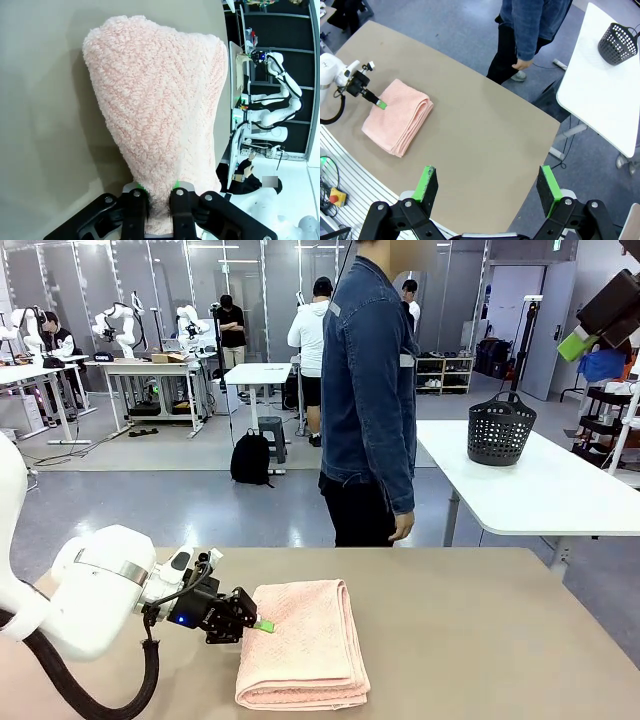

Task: Fold the towel.
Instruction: Pick up the 100 cm Hotel Towel and place it on the left side of the table.

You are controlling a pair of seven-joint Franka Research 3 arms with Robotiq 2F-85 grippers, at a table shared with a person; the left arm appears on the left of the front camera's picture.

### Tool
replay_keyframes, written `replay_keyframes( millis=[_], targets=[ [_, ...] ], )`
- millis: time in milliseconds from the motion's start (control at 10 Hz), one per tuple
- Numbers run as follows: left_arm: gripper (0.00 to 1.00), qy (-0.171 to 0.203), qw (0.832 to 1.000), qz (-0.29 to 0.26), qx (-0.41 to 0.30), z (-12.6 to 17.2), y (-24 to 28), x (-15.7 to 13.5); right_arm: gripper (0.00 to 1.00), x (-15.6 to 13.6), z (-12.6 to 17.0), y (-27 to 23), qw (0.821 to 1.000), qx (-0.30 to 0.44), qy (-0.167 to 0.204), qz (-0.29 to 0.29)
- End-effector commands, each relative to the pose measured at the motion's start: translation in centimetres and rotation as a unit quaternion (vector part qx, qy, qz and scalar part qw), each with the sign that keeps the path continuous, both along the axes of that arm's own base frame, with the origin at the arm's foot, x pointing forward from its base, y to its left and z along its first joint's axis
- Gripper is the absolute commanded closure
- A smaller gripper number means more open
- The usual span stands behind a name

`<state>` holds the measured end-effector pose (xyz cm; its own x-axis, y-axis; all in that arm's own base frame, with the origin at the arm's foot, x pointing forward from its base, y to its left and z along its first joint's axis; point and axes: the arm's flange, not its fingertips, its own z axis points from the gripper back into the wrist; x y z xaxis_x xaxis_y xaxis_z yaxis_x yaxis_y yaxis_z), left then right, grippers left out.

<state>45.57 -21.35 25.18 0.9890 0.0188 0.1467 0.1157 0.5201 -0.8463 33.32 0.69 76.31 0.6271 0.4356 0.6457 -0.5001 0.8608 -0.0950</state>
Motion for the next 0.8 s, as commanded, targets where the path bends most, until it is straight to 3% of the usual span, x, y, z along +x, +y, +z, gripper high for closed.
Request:
replay_keyframes(
  millis=[0,100,400,600,700],
  targets=[
    [1.0,0.002,1.0,0.01,-0.008,0.0,-0.1,0.0,0.0,-0.1,0.0,0.0,1.0,0.001,0.0,-0.004],
    [0.84,0.0,1.0,0.0,0.0,0.0,0.0,0.0,0.0,-0.1,0.0,0.0,1.0,0.001,0.0,-0.004],
    [0.84,0.027,0.999,-0.033,-0.003,2.6,6.5,2.1,0.0,-0.1,0.0,0.0,1.0,0.001,0.0,-0.004],
    [0.84,0.007,0.999,-0.033,0.015,3.9,12.5,3.0,0.0,-0.1,0.0,0.0,1.0,0.001,0.0,-0.004],
    [0.84,0.016,0.999,-0.028,0.021,4.5,16.0,3.7,0.0,-0.1,0.0,0.0,1.0,0.001,0.0,-0.004]
  ],
)
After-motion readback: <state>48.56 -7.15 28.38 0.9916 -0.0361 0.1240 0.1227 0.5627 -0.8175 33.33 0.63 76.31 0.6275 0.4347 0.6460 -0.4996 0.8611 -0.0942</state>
